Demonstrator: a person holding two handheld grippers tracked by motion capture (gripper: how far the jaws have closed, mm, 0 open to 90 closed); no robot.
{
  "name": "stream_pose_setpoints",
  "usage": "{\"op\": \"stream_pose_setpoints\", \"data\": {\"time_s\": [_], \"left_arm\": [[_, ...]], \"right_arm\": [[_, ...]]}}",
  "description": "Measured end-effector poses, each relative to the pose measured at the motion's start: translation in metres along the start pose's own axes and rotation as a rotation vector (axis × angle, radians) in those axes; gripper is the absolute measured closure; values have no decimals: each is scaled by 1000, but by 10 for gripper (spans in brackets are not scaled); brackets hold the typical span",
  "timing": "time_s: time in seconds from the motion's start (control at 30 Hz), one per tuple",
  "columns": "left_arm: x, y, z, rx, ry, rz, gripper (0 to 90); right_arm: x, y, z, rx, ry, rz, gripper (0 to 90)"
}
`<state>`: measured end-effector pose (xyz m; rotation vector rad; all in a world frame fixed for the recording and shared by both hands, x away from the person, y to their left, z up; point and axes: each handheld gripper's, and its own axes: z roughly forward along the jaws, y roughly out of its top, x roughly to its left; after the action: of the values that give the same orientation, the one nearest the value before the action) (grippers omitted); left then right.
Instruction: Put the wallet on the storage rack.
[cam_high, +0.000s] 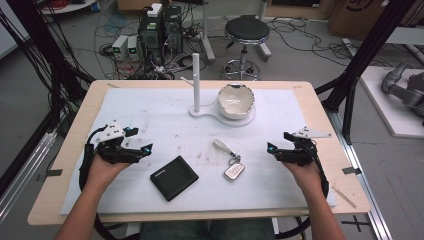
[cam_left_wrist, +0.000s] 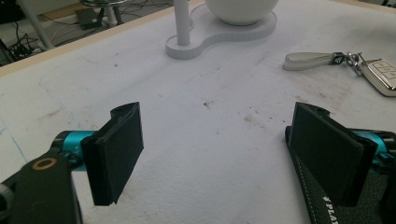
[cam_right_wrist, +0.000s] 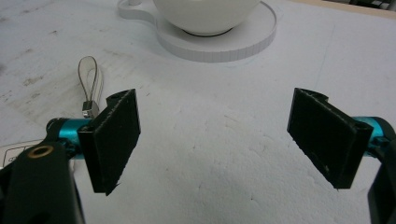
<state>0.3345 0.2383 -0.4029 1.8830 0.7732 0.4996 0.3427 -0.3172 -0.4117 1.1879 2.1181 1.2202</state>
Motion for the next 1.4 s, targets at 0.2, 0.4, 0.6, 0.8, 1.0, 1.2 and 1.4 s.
{"op": "stream_pose_setpoints", "data": {"time_s": [0.2, 0.4, 0.6, 0.8, 1.0, 1.2, 1.4], "left_arm": [[-2, 1, -1, -1, -4, 7, 177], [-1, 0, -4, 1, 2, 4, 177], [-1, -2, -12, 6, 19, 8, 177], [1, -9, -23, 15, 41, 4, 177], [5, -15, -32, 20, 60, -8, 176], [5, -17, -38, 13, 63, -21, 177], [5, -17, -37, 10, 60, -20, 175]], "right_arm": [[3, 3, 0, -9, 8, 1, 173], [10, 10, 1, -25, 27, -15, 173], [27, 21, 9, -29, 79, -47, 173], [54, 36, 24, -39, 145, -89, 173], [74, 40, 42, 18, 219, -102, 173], [107, 44, 61, 59, 320, -134, 173], [142, 46, 76, 113, 408, -167, 173]]}}
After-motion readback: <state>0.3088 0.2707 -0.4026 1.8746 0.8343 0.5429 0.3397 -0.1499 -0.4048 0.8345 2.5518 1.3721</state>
